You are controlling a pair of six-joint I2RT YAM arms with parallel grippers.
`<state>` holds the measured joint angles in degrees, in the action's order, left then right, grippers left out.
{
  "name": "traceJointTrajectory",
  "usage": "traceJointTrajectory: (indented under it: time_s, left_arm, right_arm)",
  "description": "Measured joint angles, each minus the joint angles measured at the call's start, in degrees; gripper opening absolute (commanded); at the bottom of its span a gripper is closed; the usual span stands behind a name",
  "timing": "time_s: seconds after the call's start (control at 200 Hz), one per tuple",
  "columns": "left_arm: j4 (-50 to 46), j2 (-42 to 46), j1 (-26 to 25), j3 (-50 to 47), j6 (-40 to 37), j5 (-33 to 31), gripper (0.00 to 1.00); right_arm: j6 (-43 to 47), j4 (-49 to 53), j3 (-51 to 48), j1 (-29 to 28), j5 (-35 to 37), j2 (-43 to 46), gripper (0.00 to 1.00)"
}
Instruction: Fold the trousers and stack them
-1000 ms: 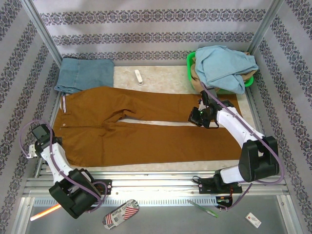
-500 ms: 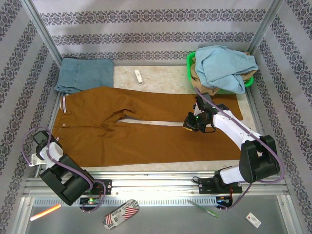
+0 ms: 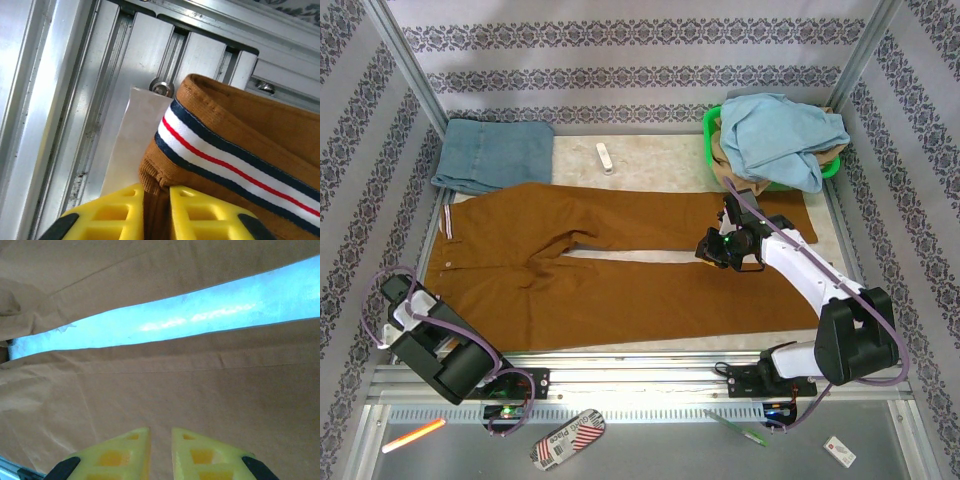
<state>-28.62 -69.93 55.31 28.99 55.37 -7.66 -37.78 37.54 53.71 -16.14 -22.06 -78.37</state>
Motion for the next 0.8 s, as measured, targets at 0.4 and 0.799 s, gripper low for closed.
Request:
traceJointTrajectory:
  time_s: [0.4,0.799]
  left_arm:
    - [2.89,15.74,-1.75,-2.12,0.15,11.19,0.0]
    - [2.58,17.42,-8.35,-1.09,0.81,15.54,0.0]
  right_arm:
    - [-9.64,4.37,-2.34,1.14,1.25,9.53,0.43]
    - [-35.5,18.03,-16.31,-2.1,10.51,35.08,0.49]
